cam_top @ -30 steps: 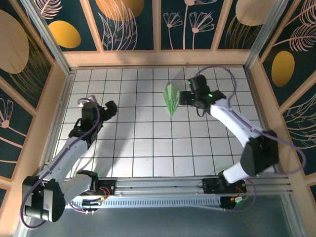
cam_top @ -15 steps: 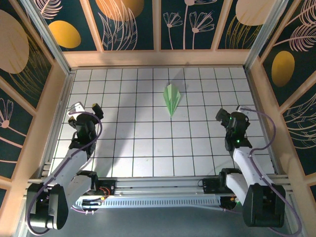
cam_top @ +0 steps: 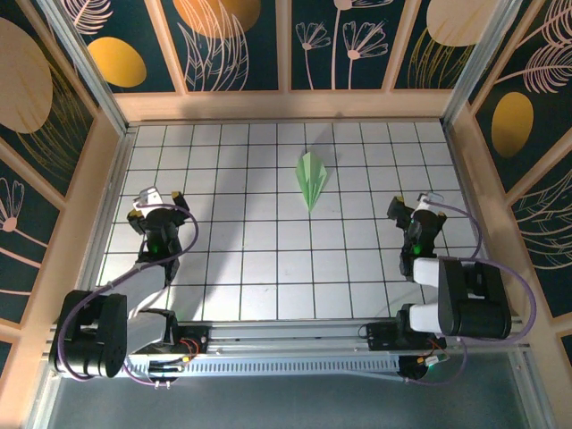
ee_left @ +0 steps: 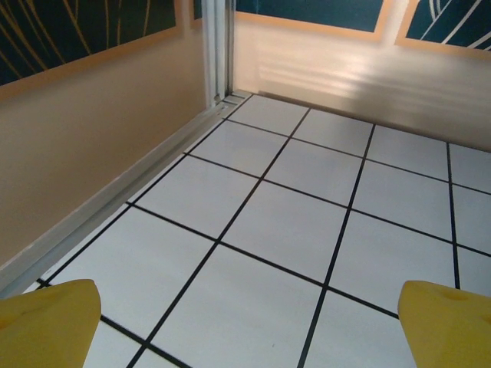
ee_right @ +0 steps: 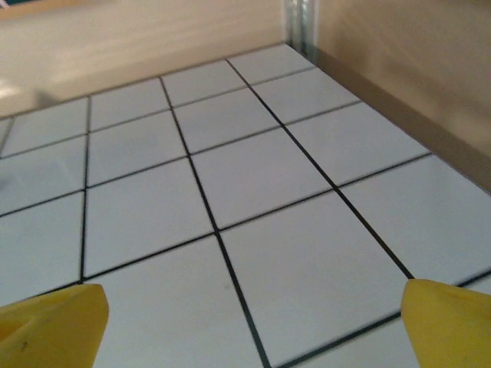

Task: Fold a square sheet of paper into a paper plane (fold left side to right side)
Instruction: Reset both arms

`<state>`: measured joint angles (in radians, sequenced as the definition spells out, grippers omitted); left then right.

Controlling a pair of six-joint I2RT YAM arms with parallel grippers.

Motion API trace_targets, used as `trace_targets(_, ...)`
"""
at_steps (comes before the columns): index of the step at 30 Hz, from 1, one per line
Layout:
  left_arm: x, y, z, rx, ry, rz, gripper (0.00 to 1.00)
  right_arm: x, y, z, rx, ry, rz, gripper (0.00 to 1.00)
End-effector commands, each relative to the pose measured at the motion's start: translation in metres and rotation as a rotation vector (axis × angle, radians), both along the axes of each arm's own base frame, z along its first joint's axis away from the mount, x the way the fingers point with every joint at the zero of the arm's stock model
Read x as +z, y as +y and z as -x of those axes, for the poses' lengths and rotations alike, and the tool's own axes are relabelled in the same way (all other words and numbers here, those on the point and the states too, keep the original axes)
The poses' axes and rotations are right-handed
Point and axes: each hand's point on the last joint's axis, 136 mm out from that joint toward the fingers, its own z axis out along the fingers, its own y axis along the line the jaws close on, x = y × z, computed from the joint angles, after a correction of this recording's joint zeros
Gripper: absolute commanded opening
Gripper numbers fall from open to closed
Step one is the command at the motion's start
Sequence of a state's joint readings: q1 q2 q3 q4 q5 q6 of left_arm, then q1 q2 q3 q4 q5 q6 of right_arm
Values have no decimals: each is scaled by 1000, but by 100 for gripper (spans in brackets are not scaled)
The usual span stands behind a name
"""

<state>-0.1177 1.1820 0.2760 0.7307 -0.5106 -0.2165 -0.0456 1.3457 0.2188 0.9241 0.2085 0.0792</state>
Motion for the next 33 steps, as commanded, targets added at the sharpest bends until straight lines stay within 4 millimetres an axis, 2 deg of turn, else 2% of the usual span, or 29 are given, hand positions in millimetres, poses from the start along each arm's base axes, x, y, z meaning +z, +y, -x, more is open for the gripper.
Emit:
trace_targets(1, 18, -5, -7, -45, -88, -34, 99, 32, 10, -19, 82, -118, 37, 94)
trace_targets(5, 8, -12, -13, -92, -84, -50, 99, 34, 26, -22, 179, -128, 36, 93)
trace_targets(9, 7, -21, -24, -145, -91, -58, 99, 48, 35, -6, 222, -259, 16, 95)
trace_targets(14, 9, -30, -32, -219, -99, -116, 99, 37, 37, 1, 226, -303, 24, 97)
trace_targets(18, 0, -25, -23, -225, -163, -99, 99, 21, 28, -21, 171, -189, 9, 99)
trace_targets(25, -7, -24, -33, -249, -127, -75, 99, 22, 32, -22, 170, -189, 29, 99)
trace_targets(33, -7, -24, -31, -248, -129, -78, 99, 21, 34, -23, 178, -185, 33, 99)
